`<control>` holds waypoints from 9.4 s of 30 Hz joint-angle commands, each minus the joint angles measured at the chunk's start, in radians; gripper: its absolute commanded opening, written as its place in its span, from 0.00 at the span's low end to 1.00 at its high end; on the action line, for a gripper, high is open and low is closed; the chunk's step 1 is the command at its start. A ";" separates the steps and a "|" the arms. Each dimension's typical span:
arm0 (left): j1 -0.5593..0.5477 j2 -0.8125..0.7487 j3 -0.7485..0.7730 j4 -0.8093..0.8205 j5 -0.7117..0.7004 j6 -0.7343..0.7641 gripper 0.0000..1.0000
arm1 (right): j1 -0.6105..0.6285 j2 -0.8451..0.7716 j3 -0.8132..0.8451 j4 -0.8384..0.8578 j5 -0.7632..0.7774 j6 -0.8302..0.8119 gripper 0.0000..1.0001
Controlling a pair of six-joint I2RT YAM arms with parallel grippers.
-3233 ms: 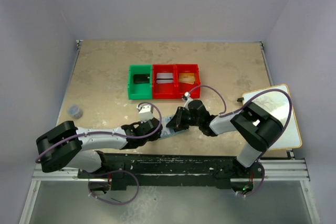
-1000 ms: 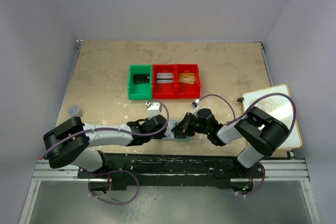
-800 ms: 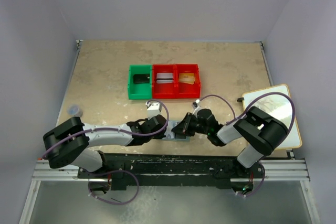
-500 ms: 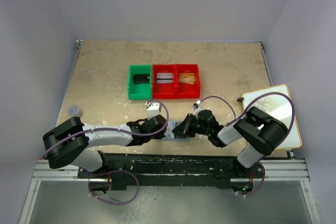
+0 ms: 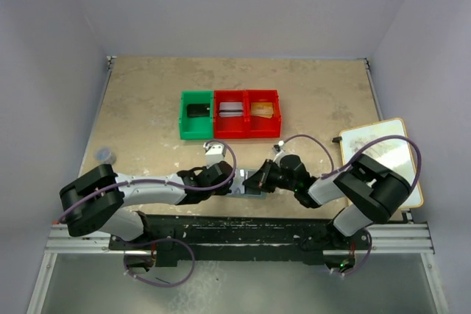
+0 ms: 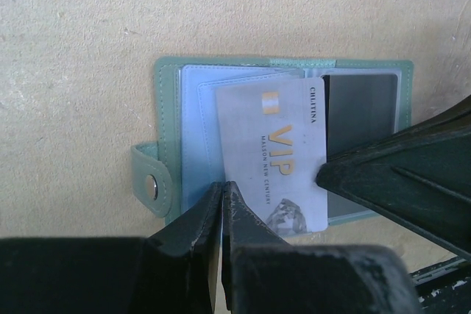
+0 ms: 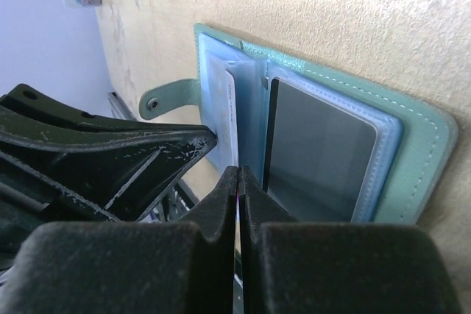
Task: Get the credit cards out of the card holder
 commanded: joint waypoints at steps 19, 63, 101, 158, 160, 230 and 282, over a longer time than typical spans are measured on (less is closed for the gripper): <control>0.002 -0.150 0.056 -0.091 -0.032 0.011 0.13 | -0.023 0.006 -0.010 0.170 -0.017 0.040 0.00; 0.042 0.002 0.047 -0.037 -0.058 -0.030 0.06 | -0.014 0.089 0.039 0.124 -0.008 0.003 0.03; 0.042 -0.101 -0.032 -0.035 -0.137 -0.079 0.04 | -0.025 0.143 0.057 0.144 -0.021 -0.002 0.00; 0.087 0.180 0.070 -0.063 -0.044 -0.086 0.00 | -0.025 -0.057 0.098 -0.147 0.027 -0.071 0.04; 0.087 0.174 0.068 -0.066 -0.048 -0.086 0.00 | -0.024 -0.056 0.093 -0.148 0.028 -0.069 0.04; 0.061 0.059 0.094 -0.208 -0.187 -0.120 0.00 | -0.065 -0.311 0.042 -0.396 0.179 -0.134 0.00; 0.053 -0.706 -0.098 -0.598 -0.468 -0.228 0.65 | -0.060 0.214 0.986 -0.604 0.251 -1.666 0.00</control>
